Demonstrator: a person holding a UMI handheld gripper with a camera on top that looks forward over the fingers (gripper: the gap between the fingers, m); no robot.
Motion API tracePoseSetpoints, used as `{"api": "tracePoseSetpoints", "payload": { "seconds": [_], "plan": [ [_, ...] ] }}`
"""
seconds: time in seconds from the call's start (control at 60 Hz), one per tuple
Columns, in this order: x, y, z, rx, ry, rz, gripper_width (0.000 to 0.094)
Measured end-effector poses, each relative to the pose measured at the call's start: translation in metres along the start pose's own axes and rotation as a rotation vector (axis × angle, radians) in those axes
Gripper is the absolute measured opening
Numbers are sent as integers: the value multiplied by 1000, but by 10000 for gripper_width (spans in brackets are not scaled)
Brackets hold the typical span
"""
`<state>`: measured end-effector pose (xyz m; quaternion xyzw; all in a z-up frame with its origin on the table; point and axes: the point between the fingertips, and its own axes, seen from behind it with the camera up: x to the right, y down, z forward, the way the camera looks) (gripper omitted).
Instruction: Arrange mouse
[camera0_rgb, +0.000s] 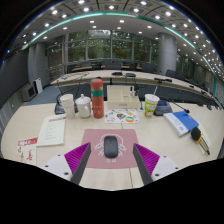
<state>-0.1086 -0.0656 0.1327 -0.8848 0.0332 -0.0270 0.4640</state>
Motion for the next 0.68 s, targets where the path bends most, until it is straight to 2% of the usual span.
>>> {"api": "tracePoseSetpoints", "payload": {
  "seconds": [0.15,0.367,0.683],
  "plan": [
    [-4,4,-98,34,7,7,856],
    [-9,46,-210,62,23,-7,858],
    [-13,80,-288,66,16,-32,860]
  ]
}}
